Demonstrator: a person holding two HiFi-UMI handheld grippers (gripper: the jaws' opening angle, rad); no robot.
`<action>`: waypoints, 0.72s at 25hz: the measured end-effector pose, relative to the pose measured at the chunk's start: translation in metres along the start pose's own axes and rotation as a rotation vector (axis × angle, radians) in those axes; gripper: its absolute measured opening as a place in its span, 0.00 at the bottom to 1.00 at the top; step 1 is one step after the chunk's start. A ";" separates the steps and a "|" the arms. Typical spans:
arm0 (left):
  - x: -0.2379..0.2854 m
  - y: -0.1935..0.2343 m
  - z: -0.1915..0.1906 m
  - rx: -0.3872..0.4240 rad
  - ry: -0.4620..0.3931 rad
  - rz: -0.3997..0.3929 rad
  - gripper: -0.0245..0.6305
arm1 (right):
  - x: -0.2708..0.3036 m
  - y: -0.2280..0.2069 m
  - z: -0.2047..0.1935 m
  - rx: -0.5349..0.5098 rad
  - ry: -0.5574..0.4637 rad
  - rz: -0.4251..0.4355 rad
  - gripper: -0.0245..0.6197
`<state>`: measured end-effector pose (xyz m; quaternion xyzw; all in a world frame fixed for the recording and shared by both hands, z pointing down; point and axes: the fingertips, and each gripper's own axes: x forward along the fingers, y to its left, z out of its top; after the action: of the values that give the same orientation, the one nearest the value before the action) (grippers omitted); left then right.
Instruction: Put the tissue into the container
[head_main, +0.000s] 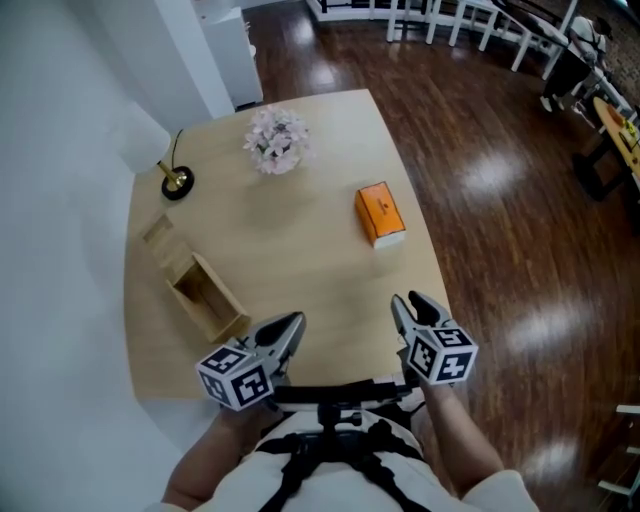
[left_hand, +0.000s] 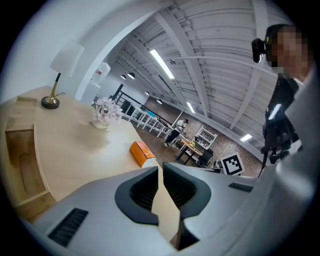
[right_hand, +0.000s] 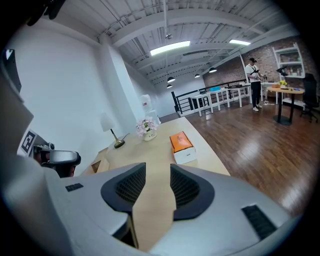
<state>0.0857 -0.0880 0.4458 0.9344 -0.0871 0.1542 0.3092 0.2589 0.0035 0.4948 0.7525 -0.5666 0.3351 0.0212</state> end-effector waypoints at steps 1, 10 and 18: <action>0.002 0.001 0.002 0.004 -0.001 0.000 0.06 | 0.001 0.000 0.002 -0.003 -0.001 -0.001 0.27; 0.036 -0.003 0.022 0.056 0.017 -0.021 0.06 | 0.018 -0.006 0.025 -0.076 0.003 -0.005 0.29; 0.073 -0.003 0.031 0.122 0.049 -0.027 0.06 | 0.052 -0.030 0.047 -0.125 0.027 -0.015 0.32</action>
<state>0.1616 -0.1094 0.4458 0.9485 -0.0575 0.1779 0.2557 0.3143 -0.0483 0.4961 0.7494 -0.5804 0.3090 0.0785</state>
